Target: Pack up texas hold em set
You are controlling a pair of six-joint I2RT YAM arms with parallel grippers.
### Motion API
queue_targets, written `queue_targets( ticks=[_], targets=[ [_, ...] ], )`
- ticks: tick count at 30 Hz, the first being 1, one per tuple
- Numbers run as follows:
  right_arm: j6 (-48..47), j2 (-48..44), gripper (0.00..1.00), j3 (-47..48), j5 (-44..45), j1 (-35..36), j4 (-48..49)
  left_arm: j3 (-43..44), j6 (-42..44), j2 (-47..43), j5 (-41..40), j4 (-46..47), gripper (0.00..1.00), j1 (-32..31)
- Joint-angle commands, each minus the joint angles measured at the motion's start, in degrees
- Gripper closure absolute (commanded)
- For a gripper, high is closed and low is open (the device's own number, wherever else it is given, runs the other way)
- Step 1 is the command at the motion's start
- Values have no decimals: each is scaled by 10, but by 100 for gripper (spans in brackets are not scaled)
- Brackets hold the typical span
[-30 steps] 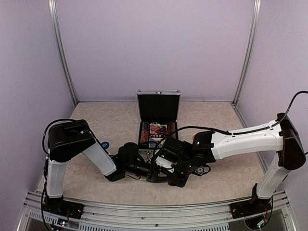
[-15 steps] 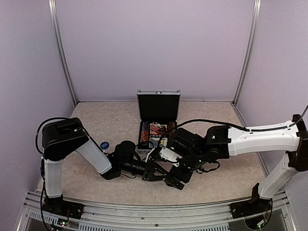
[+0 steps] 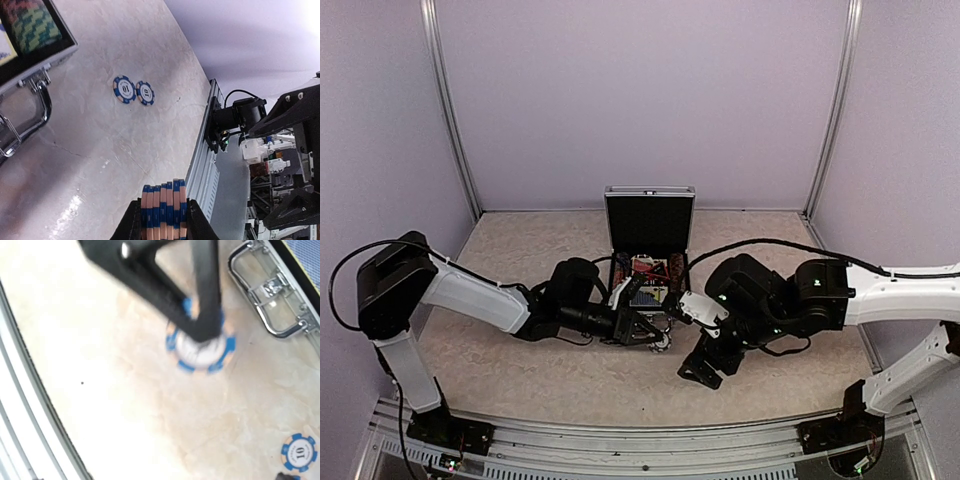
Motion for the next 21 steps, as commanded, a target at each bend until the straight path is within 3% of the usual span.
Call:
queue_targets(
  ticks=[1,9,21],
  targets=[
    [10,-17,0,-25,24,-3,17,56,142,-56,-55,-184,100,20],
    [4,-18,0,-40,72,-14,36,153,291,-94,-160,-404,100,41],
    [-13,-57,0,-86,67,-19,82,265,549,-76,-251,-559,100,45]
  ],
)
